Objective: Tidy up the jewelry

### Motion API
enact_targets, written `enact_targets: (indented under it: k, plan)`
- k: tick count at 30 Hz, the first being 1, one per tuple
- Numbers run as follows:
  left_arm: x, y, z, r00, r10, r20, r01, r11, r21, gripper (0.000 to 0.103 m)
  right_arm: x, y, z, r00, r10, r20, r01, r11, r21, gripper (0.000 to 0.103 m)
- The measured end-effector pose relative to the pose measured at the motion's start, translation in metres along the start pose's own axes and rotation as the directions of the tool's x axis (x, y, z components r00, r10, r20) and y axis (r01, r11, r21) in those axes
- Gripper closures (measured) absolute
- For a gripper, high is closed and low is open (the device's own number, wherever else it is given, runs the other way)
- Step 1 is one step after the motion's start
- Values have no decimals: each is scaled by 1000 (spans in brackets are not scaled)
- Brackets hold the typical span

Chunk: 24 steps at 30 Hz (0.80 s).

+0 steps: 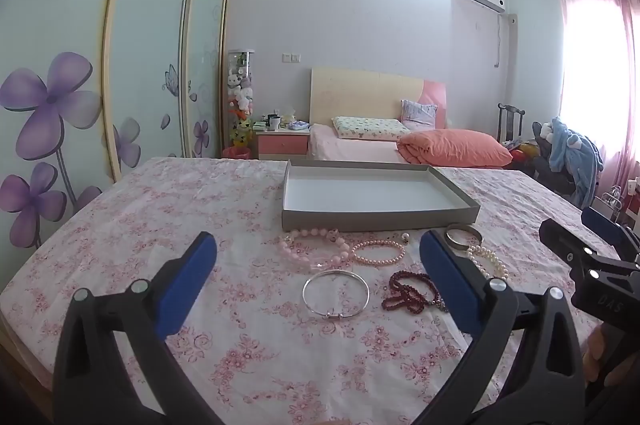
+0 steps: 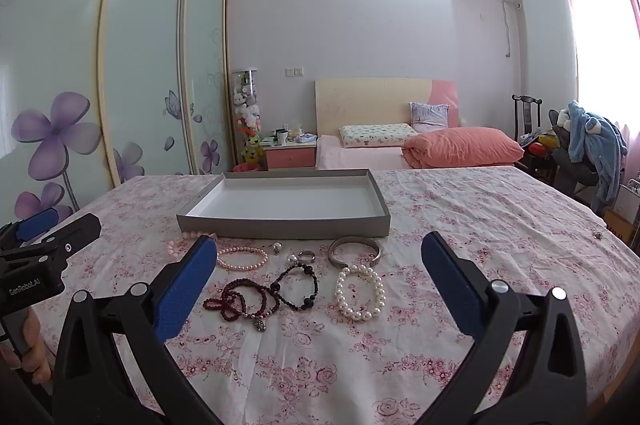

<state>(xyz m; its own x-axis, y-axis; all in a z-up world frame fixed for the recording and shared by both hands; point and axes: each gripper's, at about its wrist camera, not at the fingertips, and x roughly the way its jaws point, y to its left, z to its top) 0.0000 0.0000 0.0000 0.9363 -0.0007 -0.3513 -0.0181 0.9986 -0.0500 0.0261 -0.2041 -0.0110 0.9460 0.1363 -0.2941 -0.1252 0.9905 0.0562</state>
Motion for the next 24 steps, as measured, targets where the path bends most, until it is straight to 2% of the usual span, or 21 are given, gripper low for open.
enact_targets:
  k: [24]
  plan:
    - [0,0,0,1000,-1,-7,1,1000,-3,4,0,0,1,1000,-1,-1,1,1000,-1,2]
